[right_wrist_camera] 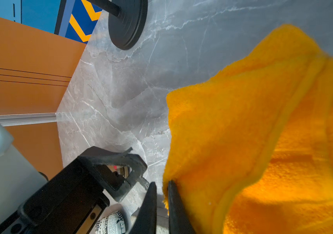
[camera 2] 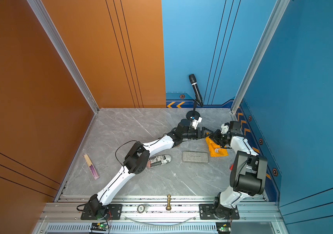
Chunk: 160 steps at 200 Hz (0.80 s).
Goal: Wipe the eyeglass case
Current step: Place the cleaning item at the center of the board.
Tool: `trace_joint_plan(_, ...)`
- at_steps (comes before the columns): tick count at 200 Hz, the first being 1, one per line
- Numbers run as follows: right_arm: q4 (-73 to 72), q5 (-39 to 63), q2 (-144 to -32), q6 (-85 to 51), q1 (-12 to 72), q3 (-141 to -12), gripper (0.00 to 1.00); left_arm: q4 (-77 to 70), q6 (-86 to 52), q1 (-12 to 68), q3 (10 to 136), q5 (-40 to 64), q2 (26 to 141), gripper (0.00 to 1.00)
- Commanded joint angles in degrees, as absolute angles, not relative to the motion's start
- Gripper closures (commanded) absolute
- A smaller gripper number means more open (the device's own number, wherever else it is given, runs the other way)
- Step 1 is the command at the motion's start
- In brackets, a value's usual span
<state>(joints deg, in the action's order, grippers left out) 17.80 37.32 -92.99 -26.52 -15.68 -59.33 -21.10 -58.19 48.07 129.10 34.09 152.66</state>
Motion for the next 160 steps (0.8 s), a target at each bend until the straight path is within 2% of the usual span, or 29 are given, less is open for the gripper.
trace_joint_plan(1,15.85,39.54,-94.03,-27.93,-16.14,-58.53,0.87,-25.46,-64.51,48.15,132.37,34.15,156.18,0.08)
trace_joint_plan(38,14.98,40.92,-94.08,-28.83,-16.24,-58.32,0.87,-28.12,-72.00,48.81,137.72,32.82,162.13,0.10)
trace_joint_plan(88,13.76,41.79,-93.83,-29.66,-16.21,-57.71,0.88,-20.94,-69.60,49.61,137.95,30.91,162.77,0.11)
trace_joint_plan(160,10.55,45.49,-91.87,-32.56,-17.23,-57.34,0.87,-1.76,-54.21,48.61,138.10,27.09,158.45,0.12)
